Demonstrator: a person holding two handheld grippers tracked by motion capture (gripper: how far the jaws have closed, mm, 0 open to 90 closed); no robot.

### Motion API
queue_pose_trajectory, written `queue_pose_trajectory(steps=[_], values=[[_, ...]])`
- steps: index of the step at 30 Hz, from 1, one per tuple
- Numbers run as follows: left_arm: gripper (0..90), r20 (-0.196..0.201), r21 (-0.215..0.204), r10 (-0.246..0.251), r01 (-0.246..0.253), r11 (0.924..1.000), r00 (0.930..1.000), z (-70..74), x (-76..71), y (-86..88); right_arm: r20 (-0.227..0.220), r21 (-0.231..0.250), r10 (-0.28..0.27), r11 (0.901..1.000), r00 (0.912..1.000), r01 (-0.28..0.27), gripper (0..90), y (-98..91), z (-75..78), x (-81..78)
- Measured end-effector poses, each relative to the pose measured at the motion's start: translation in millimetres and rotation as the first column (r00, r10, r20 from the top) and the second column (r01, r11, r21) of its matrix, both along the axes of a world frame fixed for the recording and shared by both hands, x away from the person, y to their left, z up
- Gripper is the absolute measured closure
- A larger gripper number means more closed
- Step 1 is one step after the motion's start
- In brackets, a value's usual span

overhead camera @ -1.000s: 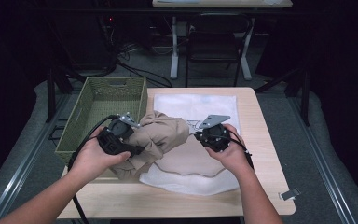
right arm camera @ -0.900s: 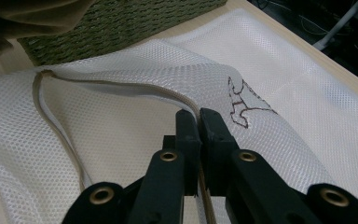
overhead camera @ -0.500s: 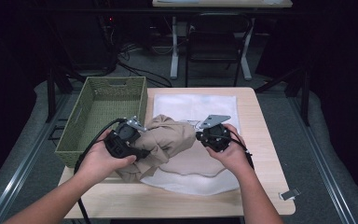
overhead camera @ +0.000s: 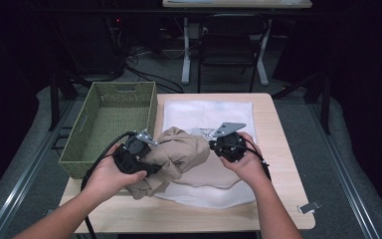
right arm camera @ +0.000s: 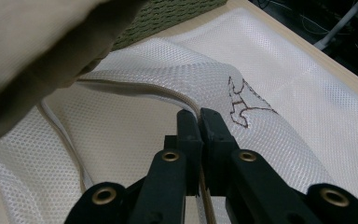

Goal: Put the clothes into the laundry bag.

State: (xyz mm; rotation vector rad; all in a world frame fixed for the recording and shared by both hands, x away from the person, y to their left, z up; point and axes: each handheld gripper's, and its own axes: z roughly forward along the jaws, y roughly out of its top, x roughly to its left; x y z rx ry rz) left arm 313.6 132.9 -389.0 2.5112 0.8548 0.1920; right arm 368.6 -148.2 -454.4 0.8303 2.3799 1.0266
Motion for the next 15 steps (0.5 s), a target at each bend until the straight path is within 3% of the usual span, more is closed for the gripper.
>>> queue_pose_trajectory(steps=[15], values=[[64.8,-0.008,-0.003,-0.017,0.017,0.9998,0.9998,-3.6,-0.9,-6.4,0.003,-0.004,0.003,1.0,1.0,-0.003,87.2,0.4,-0.1,-0.2]])
